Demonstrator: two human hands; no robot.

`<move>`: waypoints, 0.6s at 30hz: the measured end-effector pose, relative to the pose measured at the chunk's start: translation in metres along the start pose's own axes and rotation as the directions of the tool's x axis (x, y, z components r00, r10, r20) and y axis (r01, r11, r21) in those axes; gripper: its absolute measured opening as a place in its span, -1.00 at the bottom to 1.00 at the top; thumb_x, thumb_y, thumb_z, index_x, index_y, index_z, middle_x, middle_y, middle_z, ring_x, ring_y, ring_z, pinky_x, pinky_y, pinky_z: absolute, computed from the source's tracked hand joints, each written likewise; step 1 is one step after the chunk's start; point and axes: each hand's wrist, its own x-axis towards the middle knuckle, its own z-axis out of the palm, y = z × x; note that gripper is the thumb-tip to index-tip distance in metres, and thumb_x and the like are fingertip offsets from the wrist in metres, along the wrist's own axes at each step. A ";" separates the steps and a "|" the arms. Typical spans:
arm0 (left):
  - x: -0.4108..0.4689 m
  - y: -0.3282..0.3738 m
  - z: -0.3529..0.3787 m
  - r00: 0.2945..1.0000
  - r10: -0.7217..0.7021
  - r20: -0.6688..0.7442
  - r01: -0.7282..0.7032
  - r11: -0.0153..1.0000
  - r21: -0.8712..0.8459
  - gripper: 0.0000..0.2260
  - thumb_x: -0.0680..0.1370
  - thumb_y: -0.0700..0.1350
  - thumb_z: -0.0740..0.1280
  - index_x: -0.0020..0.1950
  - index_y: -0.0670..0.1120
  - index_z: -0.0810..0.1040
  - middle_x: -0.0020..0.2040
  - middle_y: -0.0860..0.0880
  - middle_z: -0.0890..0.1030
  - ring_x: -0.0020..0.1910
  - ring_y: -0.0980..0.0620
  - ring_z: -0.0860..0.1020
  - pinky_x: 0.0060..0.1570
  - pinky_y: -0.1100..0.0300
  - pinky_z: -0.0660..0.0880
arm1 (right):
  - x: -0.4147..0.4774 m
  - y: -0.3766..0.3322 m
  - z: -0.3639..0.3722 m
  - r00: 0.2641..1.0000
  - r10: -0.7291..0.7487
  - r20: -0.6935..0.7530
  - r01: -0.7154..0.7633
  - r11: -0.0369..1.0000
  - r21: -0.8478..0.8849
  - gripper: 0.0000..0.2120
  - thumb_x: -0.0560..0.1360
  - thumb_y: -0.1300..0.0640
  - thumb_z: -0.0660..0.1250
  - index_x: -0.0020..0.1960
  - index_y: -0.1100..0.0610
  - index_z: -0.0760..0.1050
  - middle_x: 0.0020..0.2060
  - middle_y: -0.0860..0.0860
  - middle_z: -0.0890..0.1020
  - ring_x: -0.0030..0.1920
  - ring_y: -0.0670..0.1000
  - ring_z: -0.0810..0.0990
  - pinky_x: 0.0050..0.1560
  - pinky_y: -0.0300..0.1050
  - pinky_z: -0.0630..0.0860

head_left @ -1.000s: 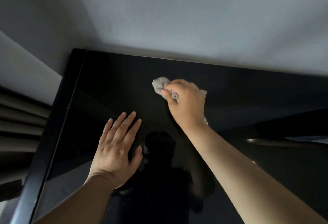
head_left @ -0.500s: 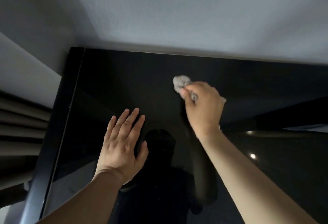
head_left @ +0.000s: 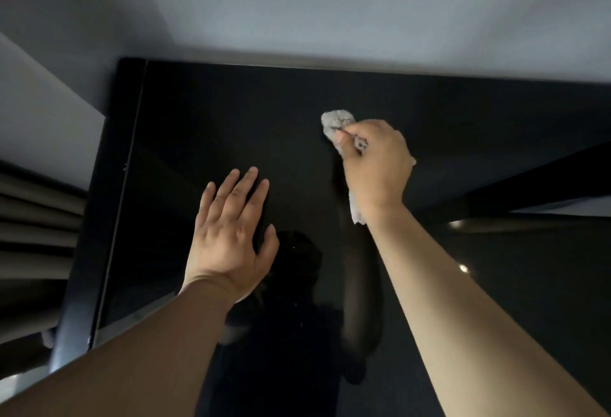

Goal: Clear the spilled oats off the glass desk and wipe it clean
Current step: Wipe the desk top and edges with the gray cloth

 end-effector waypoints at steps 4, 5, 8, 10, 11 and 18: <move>0.000 0.001 0.000 1.000 -0.001 -0.011 0.001 1.000 0.005 -0.45 0.53 0.08 0.07 0.49 -0.12 0.31 0.52 -0.08 0.25 0.53 -0.07 0.13 0.51 -0.08 0.01 | -0.079 -0.004 -0.025 0.991 -0.095 0.098 0.084 0.990 0.110 -0.92 0.47 -0.02 0.39 -0.11 -0.05 0.64 -0.07 -0.14 0.65 -0.12 -0.04 0.59 -0.11 -0.07 0.49; 0.000 0.002 0.000 1.000 -0.001 -0.012 0.001 1.000 0.003 -0.44 0.53 0.08 0.07 0.48 -0.12 0.31 0.52 -0.08 0.25 0.53 -0.07 0.13 0.51 -0.08 0.02 | -0.098 -0.004 -0.034 0.983 -0.113 0.146 0.092 0.986 0.142 -0.93 0.46 -0.02 0.40 -0.12 -0.06 0.65 -0.07 -0.15 0.65 -0.11 -0.06 0.59 -0.09 -0.09 0.50; 0.000 0.002 0.000 1.000 0.001 -0.018 -0.001 1.000 0.006 -0.44 0.53 0.09 0.07 0.48 -0.13 0.32 0.52 -0.08 0.25 0.53 -0.08 0.14 0.51 -0.09 0.02 | -0.125 -0.006 -0.058 0.956 -0.132 0.260 0.053 0.955 0.290 -0.95 0.44 0.02 0.42 -0.14 -0.04 0.66 -0.12 -0.18 0.66 -0.10 -0.12 0.62 -0.12 -0.05 0.55; 0.001 0.003 0.001 1.000 0.000 -0.018 0.000 1.000 0.015 -0.44 0.53 0.09 0.05 0.49 -0.12 0.31 0.53 -0.08 0.24 0.54 -0.07 0.13 0.51 -0.08 0.01 | -0.109 0.000 -0.067 0.984 -0.071 0.163 0.007 0.931 0.364 -0.97 0.44 0.07 0.43 -0.17 0.00 0.65 -0.16 -0.14 0.66 -0.11 -0.09 0.63 -0.11 -0.01 0.56; 0.001 0.003 0.001 1.000 -0.003 -0.018 0.004 1.000 0.016 -0.44 0.53 0.10 0.04 0.49 -0.11 0.30 0.53 -0.07 0.23 0.54 -0.06 0.12 0.52 -0.08 0.00 | -0.094 0.004 -0.066 0.996 -0.021 0.083 -0.009 0.938 0.347 -0.96 0.44 0.07 0.42 -0.17 0.01 0.64 -0.17 -0.13 0.65 -0.11 -0.07 0.63 -0.10 0.00 0.55; 0.001 0.004 0.001 0.999 -0.018 -0.030 0.018 1.000 0.013 -0.43 0.53 0.12 0.01 0.49 -0.09 0.28 0.54 -0.06 0.22 0.54 -0.04 0.10 0.53 -0.04 -0.04 | -0.063 -0.001 -0.018 0.990 0.059 -0.131 -0.067 0.996 -0.055 -0.91 0.46 0.00 0.39 -0.18 0.00 0.60 -0.17 -0.09 0.63 -0.20 0.04 0.57 -0.30 -0.07 0.47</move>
